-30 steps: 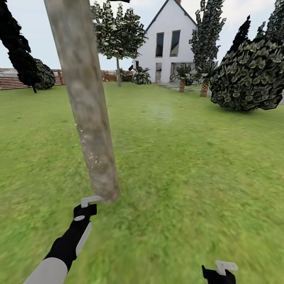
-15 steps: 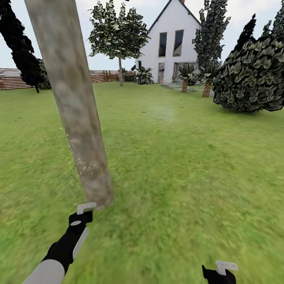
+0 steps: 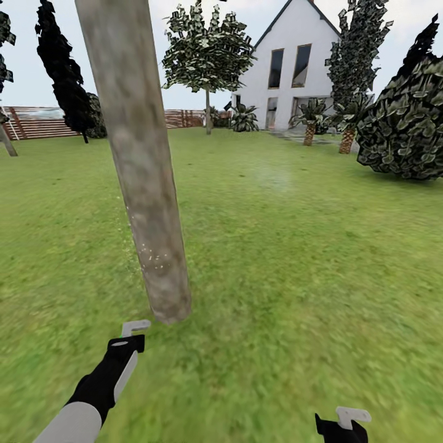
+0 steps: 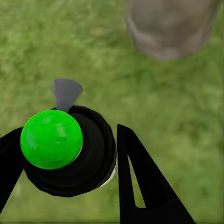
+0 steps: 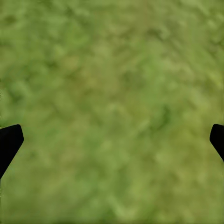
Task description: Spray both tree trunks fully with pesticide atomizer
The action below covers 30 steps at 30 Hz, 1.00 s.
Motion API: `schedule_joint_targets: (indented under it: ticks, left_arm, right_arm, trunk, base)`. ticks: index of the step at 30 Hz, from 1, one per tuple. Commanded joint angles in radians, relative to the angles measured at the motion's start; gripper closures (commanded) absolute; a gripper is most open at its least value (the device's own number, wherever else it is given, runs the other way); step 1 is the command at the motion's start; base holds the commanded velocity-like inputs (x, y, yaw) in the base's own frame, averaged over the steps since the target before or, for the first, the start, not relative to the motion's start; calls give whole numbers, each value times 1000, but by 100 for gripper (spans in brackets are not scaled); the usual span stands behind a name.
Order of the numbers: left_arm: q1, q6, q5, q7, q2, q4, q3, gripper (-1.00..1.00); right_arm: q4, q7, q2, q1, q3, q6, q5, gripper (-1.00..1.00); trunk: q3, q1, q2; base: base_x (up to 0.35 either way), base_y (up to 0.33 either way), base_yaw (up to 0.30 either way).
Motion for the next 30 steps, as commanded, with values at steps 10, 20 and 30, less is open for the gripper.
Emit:
schedule_joint_targets:
  ticks: [10,20,30]
  left_arm:
    - [2,-3,1,-2,-5,-1,-12,100]
    - [2,-3,0,-2,-10,-1,-14,100]
    - [2,-9,1,-1,-10,-2,-9,100]
  right_arm:
    - [0,-5,-1,0,0,-1,0,-100]
    - [0,-5,0,0,0,-1,0,-100]
    - [0,-5,0,0,0,-1,0,-100]
  trunk:
    - [0,0,0]
    - [0,0,0]
    - [0,0,0]
  base:
    - [74,-163,1]
    - [107,-253,207]
    - [26,-265,13]
